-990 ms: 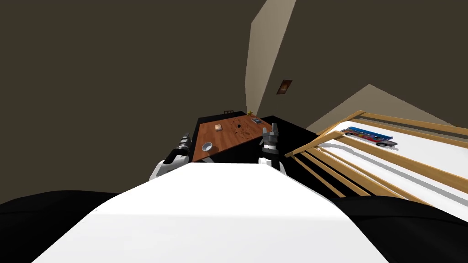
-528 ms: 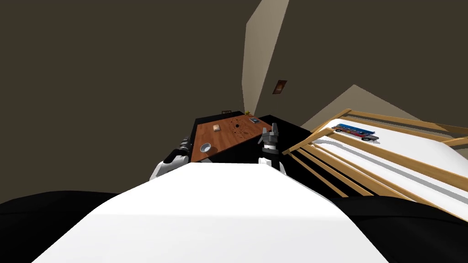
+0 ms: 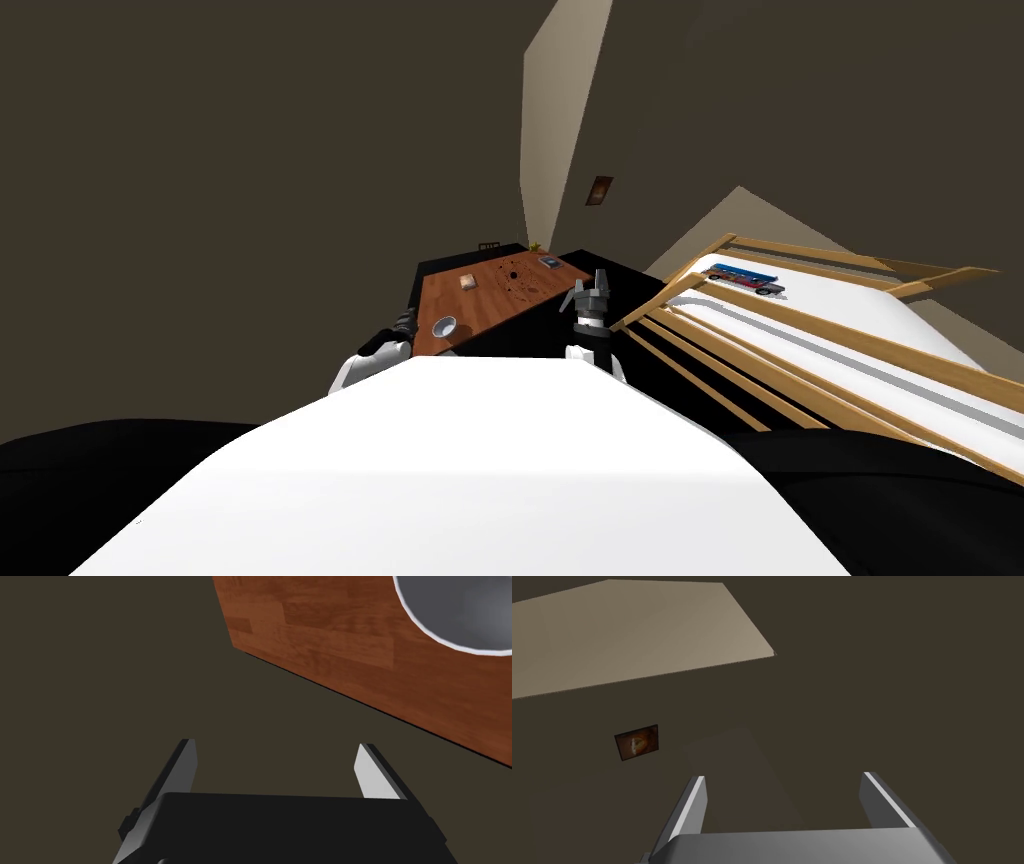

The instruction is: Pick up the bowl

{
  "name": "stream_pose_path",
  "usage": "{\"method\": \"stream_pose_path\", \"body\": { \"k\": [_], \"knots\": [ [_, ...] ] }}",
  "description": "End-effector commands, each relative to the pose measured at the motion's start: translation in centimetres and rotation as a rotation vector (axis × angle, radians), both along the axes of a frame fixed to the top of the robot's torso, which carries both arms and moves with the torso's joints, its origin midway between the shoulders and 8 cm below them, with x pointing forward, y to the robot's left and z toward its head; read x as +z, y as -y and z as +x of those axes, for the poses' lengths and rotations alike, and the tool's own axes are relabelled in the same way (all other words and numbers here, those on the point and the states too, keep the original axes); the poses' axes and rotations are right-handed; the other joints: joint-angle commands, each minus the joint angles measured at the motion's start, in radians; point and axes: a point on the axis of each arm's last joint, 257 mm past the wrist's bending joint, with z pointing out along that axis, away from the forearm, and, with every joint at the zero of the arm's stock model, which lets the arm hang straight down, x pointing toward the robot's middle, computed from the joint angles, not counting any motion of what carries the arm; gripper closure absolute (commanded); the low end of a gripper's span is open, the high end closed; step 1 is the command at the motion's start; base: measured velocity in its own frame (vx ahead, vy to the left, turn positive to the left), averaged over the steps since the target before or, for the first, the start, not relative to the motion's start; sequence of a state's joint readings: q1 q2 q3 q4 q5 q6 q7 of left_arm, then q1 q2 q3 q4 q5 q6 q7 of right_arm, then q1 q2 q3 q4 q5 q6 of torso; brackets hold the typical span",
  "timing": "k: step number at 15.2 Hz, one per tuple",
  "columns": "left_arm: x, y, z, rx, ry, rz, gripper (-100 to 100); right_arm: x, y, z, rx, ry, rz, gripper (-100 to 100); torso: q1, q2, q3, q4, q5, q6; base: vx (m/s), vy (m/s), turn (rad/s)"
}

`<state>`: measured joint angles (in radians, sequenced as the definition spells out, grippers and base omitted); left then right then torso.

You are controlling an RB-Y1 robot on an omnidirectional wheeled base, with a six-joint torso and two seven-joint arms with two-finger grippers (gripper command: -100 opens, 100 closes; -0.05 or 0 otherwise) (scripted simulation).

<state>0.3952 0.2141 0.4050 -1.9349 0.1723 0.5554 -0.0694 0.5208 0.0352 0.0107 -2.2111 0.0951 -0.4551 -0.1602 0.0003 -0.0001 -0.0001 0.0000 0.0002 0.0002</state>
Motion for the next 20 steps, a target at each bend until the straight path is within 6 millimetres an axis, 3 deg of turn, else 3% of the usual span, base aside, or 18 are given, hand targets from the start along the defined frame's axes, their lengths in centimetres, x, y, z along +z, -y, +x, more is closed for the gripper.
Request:
{"method": "stream_pose_path", "body": {
  "k": [1, 2, 7, 8, 10, 11, 15, 20],
  "knots": [
    [-1.0, -0.2, -0.6, 0.011, -0.034, -0.018, -100, 0.0, 0.0, 0.0, 0.0, 0.0, 0.0, 0, 0.0, 0.0, 0.0, 0.0, 0.0, 0.0, -0.003, 0.004, -0.039],
    [-2.3, -0.6, -1.3, 0.032, -0.067, -0.045, -100, 0.0, 0.0, 0.0, 0.0, 0.0, 0.0, 0, 0.0, 0.0, 0.0, 0.0, 0.0, 0.0, -0.003, 0.0, -0.126],
    [-4.5, -0.7, -2.7, 0.058, -0.139, -0.092, -100, 0.0, 0.0, 0.0, 0.0, 0.0, 0.0, 0, 0.0, 0.0, 0.0, 0.0, 0.0, 0.0, -0.003, 0.002, -0.09],
    [-5.7, -0.8, -3.5, 0.075, -0.172, -0.121, -100, 0.0, 0.0, 0.0, 0.0, 0.0, 0.0, 0, 0.0, 0.0, 0.0, 0.0, 0.0, 0.0, -0.002, 0.001, -0.124],
    [-6.1, -0.7, -3.8, 0.078, -0.189, -0.13, -100, 0.0, 0.0, 0.0, 0.0, 0.0, 0.0, 0, 0.0, 0.0, 0.0, 0.0, 0.0, 0.0, -0.002, 0.002, -0.09],
    [-7.5, -0.6, -4.8, 0.095, -0.228, -0.164, -100, 0.0, 0.0, 0.0, 0.0, 0.0, 0.0, 0, 0.0, 0.0, 0.0, 0.0, 0.0, 0.0, -0.001, -0.001, -0.14],
    [-9.1, -0.3, -6.0, 0.111, -0.28, -0.206, -100, 0.0, 0.0, 0.0, 0.0, 0.0, 0.0, 0, 0.0, 0.0, 0.0, 0.0, 0.0, 0.0, -0.002, 0.002, -0.102],
    [-12.4, 0.9, -8.6, 0.145, -0.386, -0.307, -100, 0.0, 0.0, 0.0, 0.0, 0.0, 0.0, 0, 0.0, 0.0, 0.0, 0.0, 0.0, 0.0, 0.0, 0.0, -0.125]
  ]
}}
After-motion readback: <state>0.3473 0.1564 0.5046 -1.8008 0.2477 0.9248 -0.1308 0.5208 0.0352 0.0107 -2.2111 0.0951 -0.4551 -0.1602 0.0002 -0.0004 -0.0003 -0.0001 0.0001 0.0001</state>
